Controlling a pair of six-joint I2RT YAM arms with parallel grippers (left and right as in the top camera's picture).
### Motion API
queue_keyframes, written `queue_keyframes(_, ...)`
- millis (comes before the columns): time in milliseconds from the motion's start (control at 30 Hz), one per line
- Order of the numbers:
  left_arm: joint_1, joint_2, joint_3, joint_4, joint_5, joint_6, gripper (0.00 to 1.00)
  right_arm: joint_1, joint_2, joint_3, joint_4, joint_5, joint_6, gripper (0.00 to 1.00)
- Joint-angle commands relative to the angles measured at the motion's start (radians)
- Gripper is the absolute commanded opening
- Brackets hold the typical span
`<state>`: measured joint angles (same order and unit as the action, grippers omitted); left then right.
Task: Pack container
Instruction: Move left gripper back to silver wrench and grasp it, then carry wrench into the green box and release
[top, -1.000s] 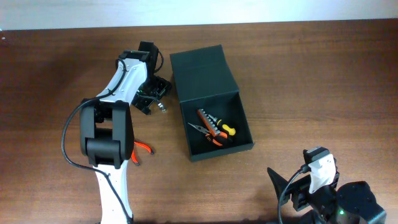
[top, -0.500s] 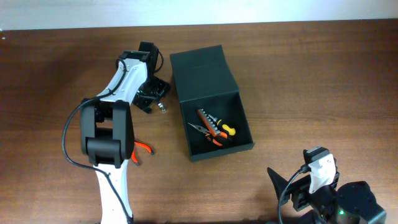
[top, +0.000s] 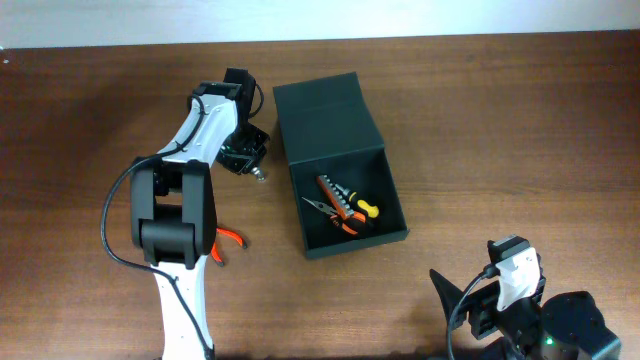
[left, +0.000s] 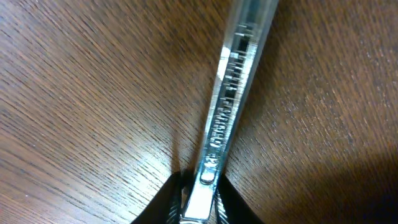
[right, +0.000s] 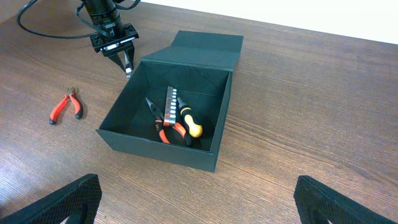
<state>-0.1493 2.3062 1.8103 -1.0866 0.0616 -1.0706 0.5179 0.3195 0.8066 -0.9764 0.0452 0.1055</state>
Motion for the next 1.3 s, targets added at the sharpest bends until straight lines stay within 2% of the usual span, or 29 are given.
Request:
queue_keyframes(0,0.002,0.025,0.011,-0.002,0.026,0.002,0.14,-0.002,-0.006,-0.001,0.003,0.012,0.008,0.99)
queue_keyframes(300,0.002,-0.061,0.011,-0.002,0.036,0.01,0.12,-0.002,-0.006,-0.001,0.003,0.012,0.008,0.99)
queue_keyframes(667,-0.041,-0.275,0.011,-0.006,0.021,0.014,0.11,-0.002,-0.006,-0.001,0.003,0.012,0.008,0.99)
queue_keyframes(967,-0.207,-0.405,0.011,-0.005,-0.025,0.008,0.11,-0.002,-0.006,-0.001,0.003,0.012,0.008,0.99)
queue_keyframes(1267,-0.38,-0.431,0.014,-0.005,-0.024,-0.006,0.09,-0.002,-0.006,-0.001,0.003,0.012,0.008,0.99)
